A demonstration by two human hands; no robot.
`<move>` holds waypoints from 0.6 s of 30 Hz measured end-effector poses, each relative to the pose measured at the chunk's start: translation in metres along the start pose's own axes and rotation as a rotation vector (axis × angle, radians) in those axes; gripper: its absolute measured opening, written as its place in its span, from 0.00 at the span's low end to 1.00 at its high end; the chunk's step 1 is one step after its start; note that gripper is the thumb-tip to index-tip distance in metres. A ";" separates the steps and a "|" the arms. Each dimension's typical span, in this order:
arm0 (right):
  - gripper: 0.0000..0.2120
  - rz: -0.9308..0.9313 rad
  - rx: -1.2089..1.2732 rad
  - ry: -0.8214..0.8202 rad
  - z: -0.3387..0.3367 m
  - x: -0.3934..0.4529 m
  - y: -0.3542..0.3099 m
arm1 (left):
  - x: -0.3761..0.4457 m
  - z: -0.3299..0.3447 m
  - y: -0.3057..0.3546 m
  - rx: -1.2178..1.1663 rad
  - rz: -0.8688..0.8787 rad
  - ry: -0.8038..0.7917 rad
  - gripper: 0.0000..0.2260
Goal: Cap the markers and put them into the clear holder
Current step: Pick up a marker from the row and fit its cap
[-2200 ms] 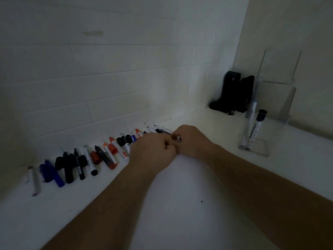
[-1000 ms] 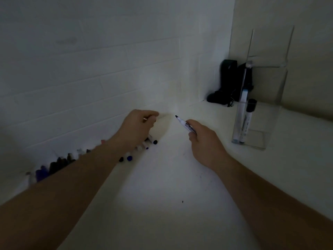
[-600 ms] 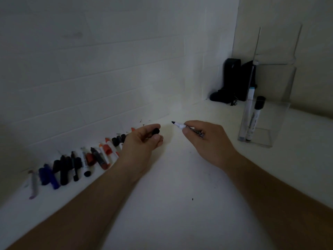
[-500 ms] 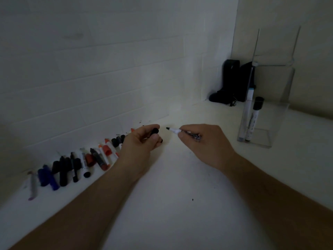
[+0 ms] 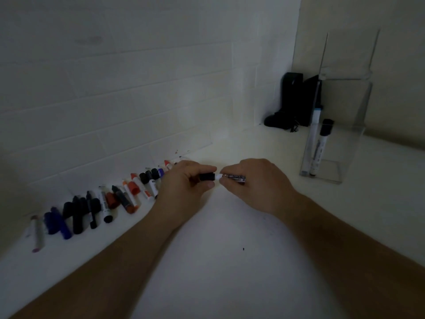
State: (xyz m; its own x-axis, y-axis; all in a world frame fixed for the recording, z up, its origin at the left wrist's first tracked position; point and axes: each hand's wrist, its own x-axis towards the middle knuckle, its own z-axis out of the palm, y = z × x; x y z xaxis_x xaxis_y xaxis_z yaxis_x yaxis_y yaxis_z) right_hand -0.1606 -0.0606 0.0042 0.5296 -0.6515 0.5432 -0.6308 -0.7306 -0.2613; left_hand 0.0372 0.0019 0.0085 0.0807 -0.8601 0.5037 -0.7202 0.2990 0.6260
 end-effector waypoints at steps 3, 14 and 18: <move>0.19 0.037 -0.043 0.034 -0.002 -0.001 0.001 | -0.002 0.002 0.002 -0.064 -0.050 -0.021 0.15; 0.16 -0.062 0.173 -0.071 -0.017 0.001 0.007 | -0.003 -0.016 0.001 -0.575 -0.305 -0.260 0.05; 0.19 -0.053 0.143 -0.077 -0.019 -0.001 0.004 | -0.003 -0.016 0.000 -0.518 -0.284 -0.318 0.04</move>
State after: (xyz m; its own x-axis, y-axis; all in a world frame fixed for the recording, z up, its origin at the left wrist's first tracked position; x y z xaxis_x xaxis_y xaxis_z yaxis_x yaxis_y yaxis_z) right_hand -0.1744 -0.0589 0.0183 0.6056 -0.6209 0.4977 -0.5165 -0.7825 -0.3478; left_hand 0.0481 0.0106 0.0164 -0.0459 -0.9908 0.1274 -0.2710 0.1351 0.9531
